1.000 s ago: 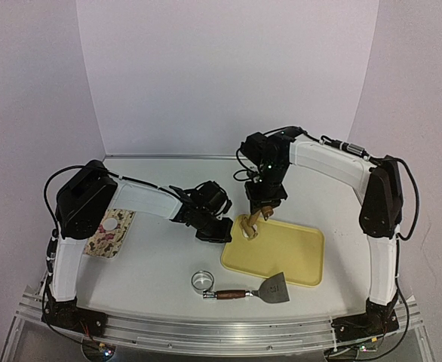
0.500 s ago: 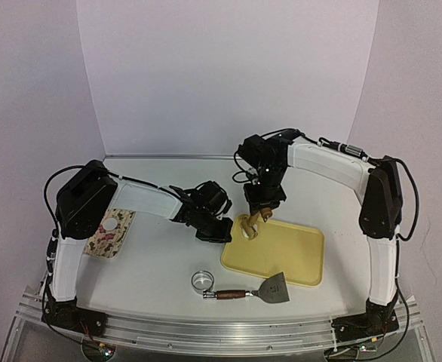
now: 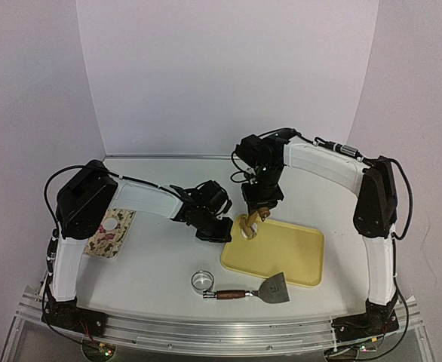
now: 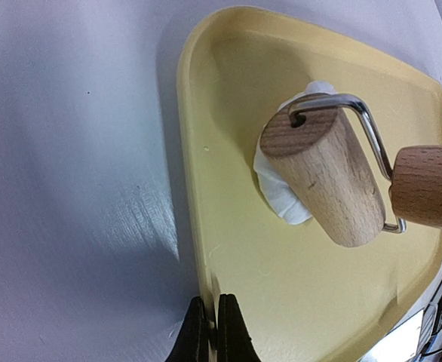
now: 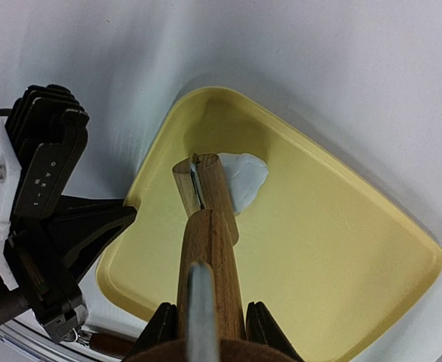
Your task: Roll out the dumpling wrappers from the dough
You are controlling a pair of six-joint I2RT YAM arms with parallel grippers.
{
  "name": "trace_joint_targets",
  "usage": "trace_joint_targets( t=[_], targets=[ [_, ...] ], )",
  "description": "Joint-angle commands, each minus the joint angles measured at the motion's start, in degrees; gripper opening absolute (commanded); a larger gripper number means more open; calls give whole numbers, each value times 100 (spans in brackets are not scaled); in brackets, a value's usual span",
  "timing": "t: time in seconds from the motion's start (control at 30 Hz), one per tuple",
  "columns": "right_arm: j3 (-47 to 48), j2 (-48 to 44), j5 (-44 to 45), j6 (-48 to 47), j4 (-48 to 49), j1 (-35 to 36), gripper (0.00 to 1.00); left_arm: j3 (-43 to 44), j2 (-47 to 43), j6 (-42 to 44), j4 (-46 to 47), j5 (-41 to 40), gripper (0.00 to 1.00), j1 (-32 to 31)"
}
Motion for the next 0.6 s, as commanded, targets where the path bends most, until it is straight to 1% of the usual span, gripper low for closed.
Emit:
trace_joint_targets(
  t=[0.0,0.27,0.57],
  targets=[
    [-510,1118,168,-54,84,-102,0,222,13,143,-148,143,0,12],
    [-675,1174,-91,-33,204,-107,0,206,40,116,-94,189,0,37],
    [-766,1129,-54,16,240,-162,0,125,-27,124,-161,87,0,71]
  ],
)
